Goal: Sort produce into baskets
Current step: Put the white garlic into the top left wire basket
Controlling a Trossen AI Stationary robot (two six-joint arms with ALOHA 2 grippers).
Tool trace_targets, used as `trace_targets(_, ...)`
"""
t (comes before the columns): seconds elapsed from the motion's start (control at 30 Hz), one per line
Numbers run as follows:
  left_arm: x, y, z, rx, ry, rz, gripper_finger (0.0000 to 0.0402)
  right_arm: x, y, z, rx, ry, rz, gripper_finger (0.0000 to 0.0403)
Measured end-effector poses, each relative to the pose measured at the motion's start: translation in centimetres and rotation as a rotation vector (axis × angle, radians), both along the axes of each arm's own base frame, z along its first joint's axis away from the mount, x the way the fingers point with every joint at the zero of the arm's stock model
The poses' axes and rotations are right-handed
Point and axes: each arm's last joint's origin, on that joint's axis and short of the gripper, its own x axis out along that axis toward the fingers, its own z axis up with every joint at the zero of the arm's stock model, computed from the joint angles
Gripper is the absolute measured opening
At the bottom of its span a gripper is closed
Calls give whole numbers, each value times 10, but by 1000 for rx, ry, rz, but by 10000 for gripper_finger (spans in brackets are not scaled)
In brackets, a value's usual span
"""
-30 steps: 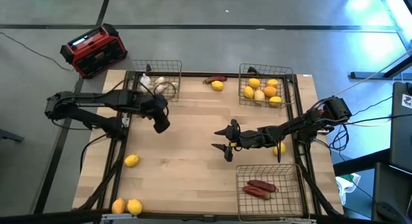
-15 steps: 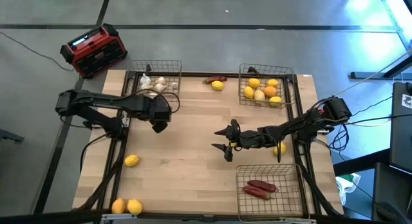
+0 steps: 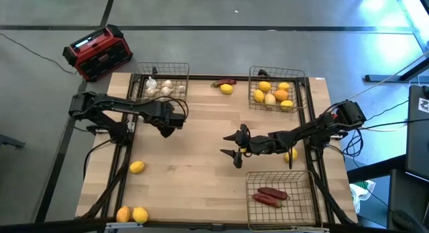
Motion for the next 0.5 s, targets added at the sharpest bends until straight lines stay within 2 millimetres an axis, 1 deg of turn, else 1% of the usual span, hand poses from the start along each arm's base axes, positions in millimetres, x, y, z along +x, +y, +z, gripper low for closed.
trace_targets(0.13, -1, 1, -7, -2, 34, 5, 284, 0, 0, 0, 0, -1, 0, 264)
trace_targets(0.33, -17, -1, -28, 14, 98, 31, 285, 0, 0, 0, 0, -1, 0, 264)
trace_targets(0.5, -23, -1, -45, 39, 72, 42, 285, 0, 0, 0, 0, -1, 0, 264)
